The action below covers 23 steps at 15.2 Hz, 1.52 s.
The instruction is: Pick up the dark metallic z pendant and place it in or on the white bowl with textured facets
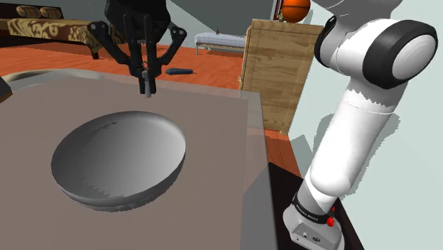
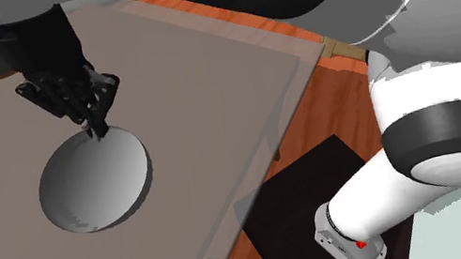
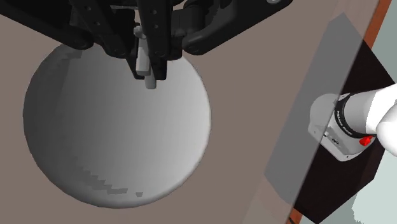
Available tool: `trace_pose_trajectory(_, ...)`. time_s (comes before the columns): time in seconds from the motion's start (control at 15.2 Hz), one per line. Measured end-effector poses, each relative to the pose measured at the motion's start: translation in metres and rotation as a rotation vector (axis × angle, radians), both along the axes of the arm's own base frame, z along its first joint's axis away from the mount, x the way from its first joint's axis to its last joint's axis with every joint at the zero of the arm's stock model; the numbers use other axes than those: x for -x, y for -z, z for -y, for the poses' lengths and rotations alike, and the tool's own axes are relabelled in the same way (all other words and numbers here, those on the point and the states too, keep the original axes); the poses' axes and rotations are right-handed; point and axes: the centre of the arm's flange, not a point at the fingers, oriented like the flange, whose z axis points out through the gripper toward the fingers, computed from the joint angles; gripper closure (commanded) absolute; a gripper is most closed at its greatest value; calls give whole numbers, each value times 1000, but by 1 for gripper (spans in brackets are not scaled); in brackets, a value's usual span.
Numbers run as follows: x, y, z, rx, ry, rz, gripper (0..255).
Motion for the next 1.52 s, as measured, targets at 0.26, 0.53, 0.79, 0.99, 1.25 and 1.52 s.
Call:
trace_pose_trajectory(0.26, -5, 6, -45, -1, 0, -1, 255)
trace_pose_trajectory(0.53, -5, 26, -48, -2, 4, 0, 255)
trace_pose_trajectory(0.79, -5, 46, -49, -2, 4, 0, 255)
trace_pose_trajectory(0.99, -5, 59, -49, -2, 4, 0, 255)
trace_pose_trajectory(1.25, -5, 62, -48, -2, 4, 0, 255)
trace_pose_trajectory(1.52, -5, 62, -48, -2, 4, 0, 0)
